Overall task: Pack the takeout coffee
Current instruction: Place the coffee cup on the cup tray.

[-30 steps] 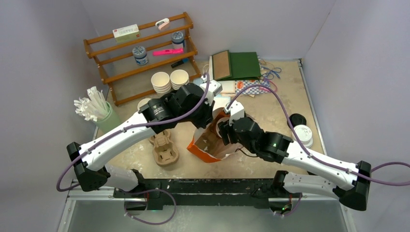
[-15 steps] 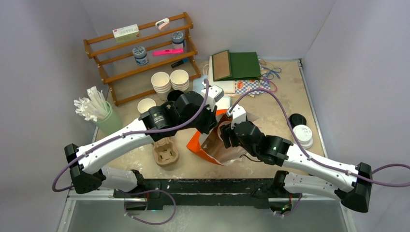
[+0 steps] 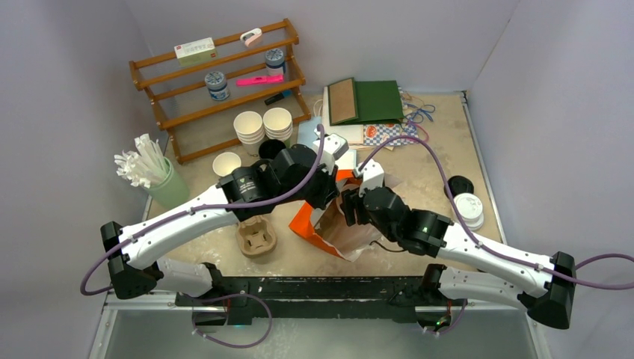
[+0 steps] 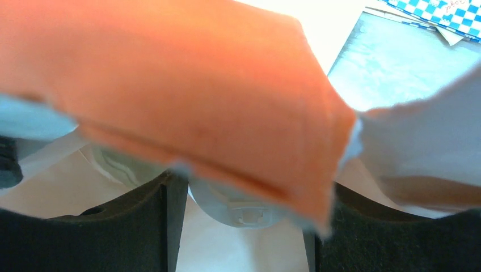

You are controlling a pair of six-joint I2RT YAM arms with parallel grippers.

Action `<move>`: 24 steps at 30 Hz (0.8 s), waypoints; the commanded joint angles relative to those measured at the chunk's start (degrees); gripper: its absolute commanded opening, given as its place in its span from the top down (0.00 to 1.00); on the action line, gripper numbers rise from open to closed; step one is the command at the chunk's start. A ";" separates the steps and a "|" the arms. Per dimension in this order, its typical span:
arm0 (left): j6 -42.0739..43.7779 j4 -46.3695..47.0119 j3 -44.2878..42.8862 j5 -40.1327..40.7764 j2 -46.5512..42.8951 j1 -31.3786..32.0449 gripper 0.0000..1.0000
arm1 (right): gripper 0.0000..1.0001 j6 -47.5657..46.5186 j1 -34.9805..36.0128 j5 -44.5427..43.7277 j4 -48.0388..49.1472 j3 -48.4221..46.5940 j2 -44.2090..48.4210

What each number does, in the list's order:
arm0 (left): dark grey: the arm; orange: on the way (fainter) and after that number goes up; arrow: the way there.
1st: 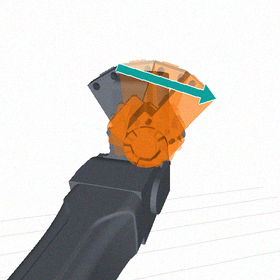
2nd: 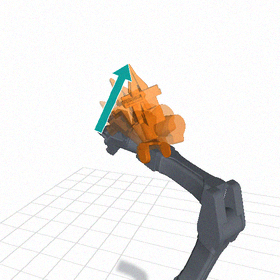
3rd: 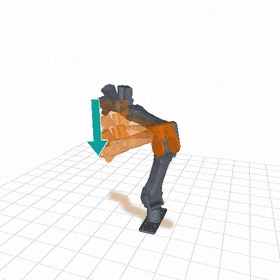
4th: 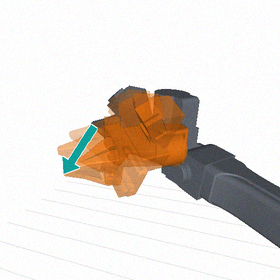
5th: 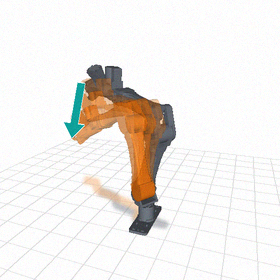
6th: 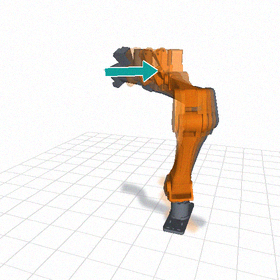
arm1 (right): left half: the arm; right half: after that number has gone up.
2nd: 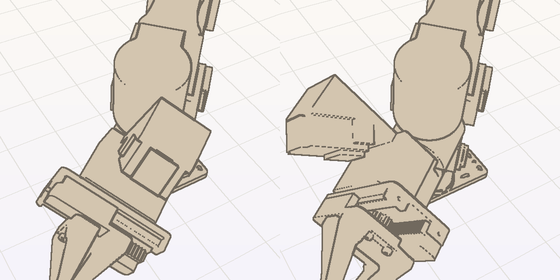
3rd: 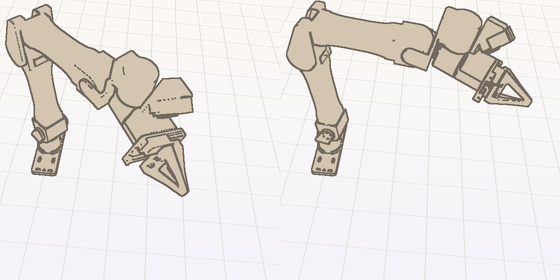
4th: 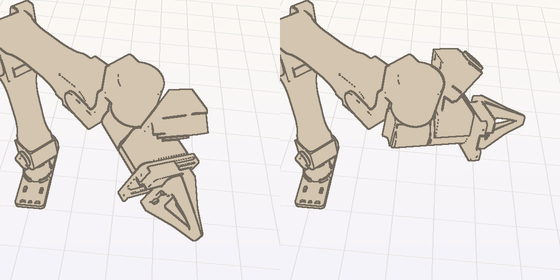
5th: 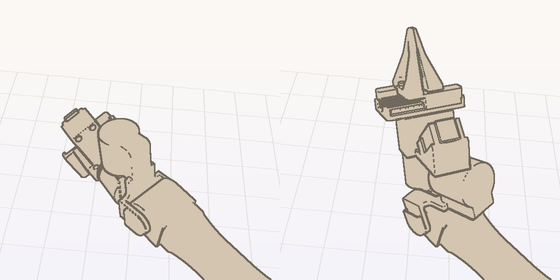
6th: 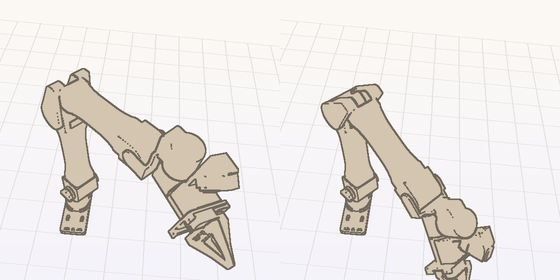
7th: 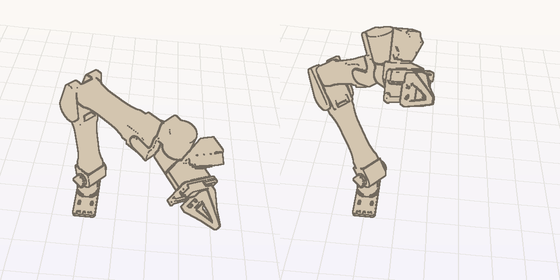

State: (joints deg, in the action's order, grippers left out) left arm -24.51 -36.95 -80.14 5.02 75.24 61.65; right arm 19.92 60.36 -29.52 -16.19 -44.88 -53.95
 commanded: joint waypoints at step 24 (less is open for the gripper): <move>-2.39 2.16 -2.12 3.60 -0.55 0.60 1.00 | 0.78 -4.35 -0.63 -1.67 14.26 5.42 -0.64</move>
State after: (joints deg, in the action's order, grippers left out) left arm -25.12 -37.32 -81.12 7.29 76.38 62.02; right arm 16.78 59.99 -31.51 -5.34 -39.88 -53.63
